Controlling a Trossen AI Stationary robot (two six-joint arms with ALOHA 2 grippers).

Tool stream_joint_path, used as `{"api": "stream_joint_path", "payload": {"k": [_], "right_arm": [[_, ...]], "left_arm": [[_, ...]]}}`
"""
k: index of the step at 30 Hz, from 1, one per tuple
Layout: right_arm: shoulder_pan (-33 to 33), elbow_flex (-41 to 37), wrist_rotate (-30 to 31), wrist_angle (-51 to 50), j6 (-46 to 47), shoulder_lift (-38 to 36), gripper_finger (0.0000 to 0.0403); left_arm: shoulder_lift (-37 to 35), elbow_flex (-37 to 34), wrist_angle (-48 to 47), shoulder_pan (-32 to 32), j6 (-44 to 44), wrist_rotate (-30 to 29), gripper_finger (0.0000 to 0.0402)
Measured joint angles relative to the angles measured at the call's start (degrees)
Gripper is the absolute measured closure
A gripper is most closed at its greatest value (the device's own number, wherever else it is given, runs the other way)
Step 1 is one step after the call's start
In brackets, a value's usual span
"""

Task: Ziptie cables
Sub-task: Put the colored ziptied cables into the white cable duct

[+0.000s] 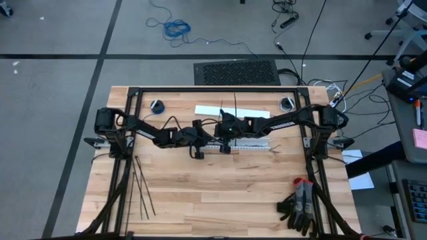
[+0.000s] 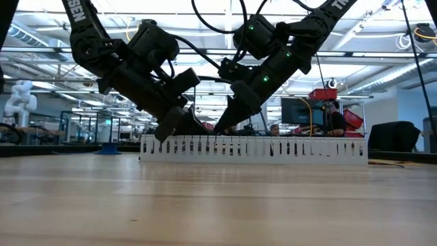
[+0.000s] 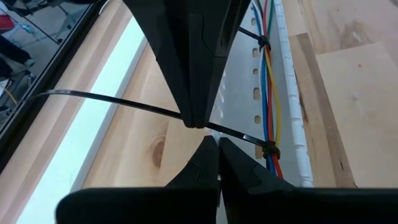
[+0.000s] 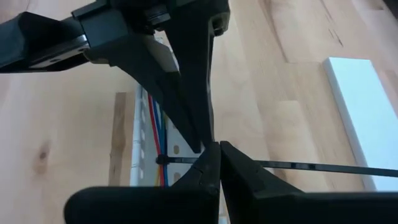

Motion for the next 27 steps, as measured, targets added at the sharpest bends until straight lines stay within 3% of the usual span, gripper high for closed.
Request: {"api": "stream_joint_path", "payload": {"k": [27], "right_arm": [[-0.28, 0.09, -4.18, 1.96, 0.61, 3.81, 0.0403]], "left_arm": [[0.04, 0.02, -0.59, -1.9, -0.17, -0.66, 0.04]]}}
